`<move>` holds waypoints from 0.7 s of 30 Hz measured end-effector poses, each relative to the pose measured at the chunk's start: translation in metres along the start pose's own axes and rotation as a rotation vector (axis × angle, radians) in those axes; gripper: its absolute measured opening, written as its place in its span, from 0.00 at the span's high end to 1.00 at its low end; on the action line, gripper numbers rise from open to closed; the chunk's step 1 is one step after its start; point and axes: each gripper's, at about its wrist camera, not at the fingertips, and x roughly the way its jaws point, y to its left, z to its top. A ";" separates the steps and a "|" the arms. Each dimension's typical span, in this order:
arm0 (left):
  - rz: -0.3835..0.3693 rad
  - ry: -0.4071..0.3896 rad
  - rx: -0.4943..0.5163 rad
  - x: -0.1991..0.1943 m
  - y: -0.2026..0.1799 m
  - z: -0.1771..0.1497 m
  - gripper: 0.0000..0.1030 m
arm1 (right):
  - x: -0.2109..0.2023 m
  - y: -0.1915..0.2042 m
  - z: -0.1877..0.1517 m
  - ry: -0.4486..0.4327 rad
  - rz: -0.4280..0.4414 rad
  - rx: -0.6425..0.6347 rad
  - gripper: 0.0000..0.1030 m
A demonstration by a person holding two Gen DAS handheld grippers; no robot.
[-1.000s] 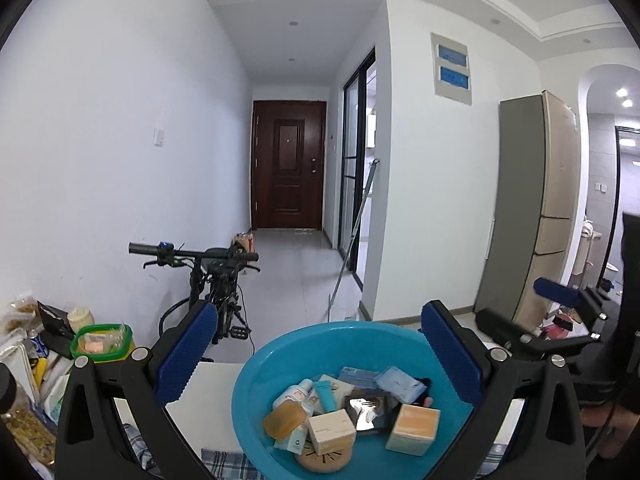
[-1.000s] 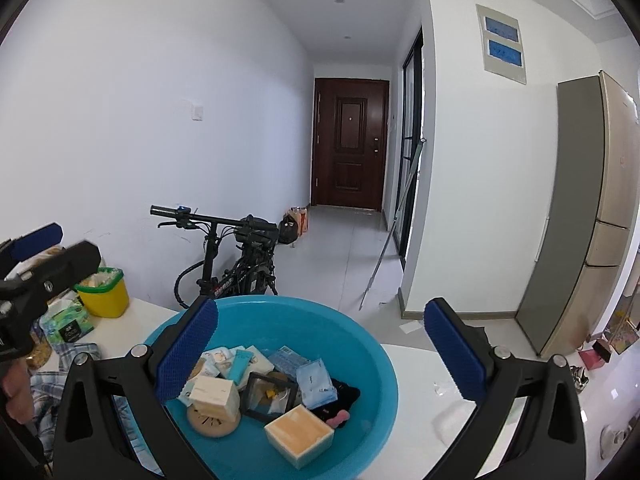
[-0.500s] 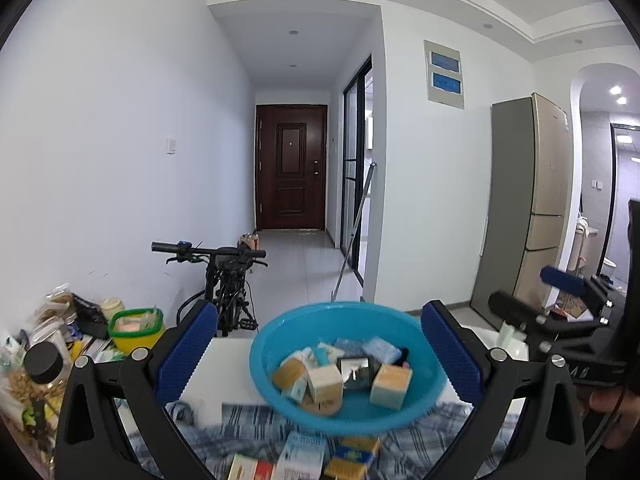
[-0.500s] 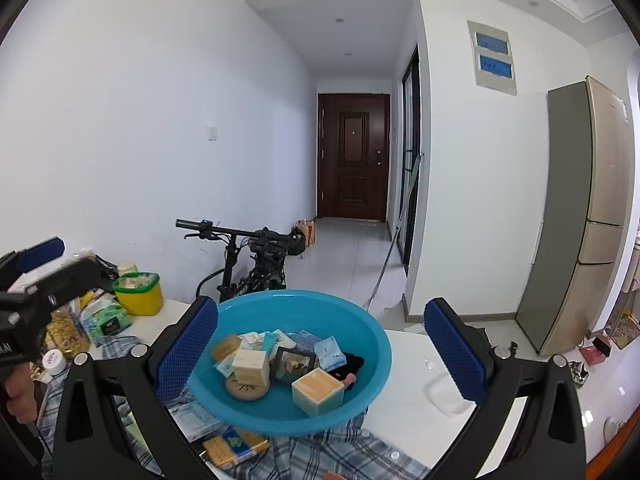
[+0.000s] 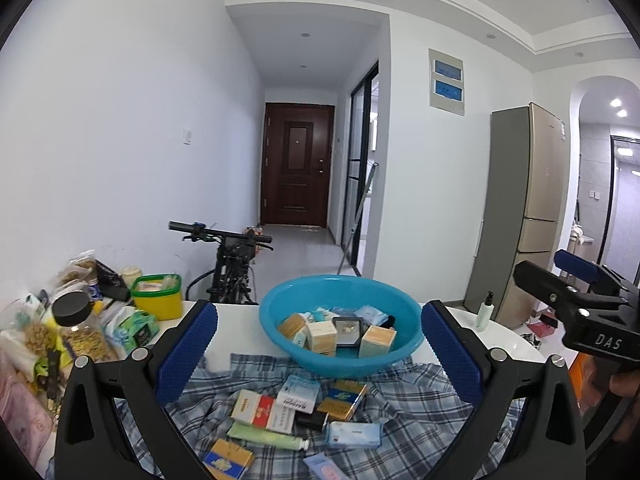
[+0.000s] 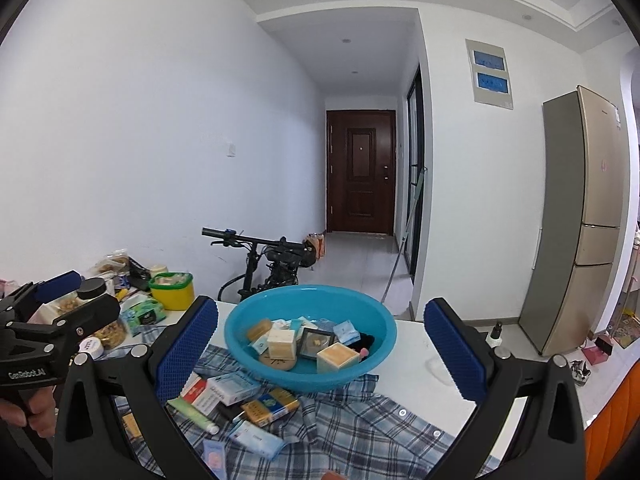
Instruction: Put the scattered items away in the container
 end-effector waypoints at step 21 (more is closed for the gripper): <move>-0.013 -0.028 -0.046 0.001 0.011 -0.052 0.00 | -0.002 -0.007 -0.049 0.047 -0.061 0.070 0.00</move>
